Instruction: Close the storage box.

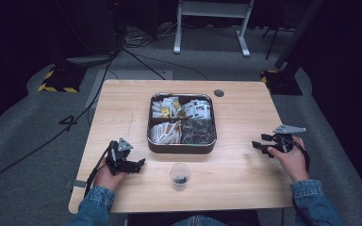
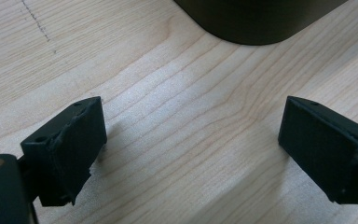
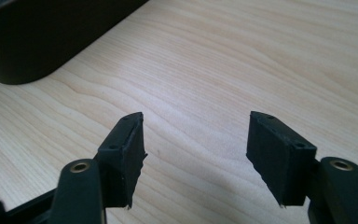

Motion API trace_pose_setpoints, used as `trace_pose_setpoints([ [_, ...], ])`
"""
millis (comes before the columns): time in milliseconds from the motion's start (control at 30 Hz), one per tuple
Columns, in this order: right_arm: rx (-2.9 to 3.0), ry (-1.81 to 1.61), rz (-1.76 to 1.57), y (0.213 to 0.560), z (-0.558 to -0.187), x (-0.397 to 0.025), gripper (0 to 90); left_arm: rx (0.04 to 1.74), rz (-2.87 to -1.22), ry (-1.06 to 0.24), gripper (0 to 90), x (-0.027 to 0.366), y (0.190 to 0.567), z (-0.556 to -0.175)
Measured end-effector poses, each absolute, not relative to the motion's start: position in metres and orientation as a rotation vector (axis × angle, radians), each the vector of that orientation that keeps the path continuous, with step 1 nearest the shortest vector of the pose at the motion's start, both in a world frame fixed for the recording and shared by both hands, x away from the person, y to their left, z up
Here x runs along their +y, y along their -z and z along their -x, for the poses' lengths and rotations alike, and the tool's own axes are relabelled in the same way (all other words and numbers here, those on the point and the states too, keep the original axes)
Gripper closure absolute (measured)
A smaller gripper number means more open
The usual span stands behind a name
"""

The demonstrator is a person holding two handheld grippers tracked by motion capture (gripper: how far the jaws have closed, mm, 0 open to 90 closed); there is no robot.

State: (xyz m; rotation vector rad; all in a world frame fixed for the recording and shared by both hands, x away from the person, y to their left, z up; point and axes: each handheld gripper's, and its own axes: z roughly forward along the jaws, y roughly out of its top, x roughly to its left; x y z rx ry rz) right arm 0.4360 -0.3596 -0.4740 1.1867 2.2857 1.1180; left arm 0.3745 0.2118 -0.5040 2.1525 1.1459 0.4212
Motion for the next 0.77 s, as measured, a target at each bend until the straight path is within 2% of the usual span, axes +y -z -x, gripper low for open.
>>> trace_pose_setpoints([
  [433,2.339,-0.981,-1.167,0.496,-0.440,-0.350,29.2,1.152,-2.146,-0.421,8.1,0.212,0.504,-0.374],
  [633,2.317,-1.000,-1.161,0.503,-0.444,-0.345,11.0,1.151,-2.146,-0.421,8.1,0.212,0.504,-0.374],
  [767,2.320,-0.994,-1.159,0.504,-0.445,-0.344,10.0,1.151,-2.146,-0.420,8.1,0.212,0.504,-0.374],
])
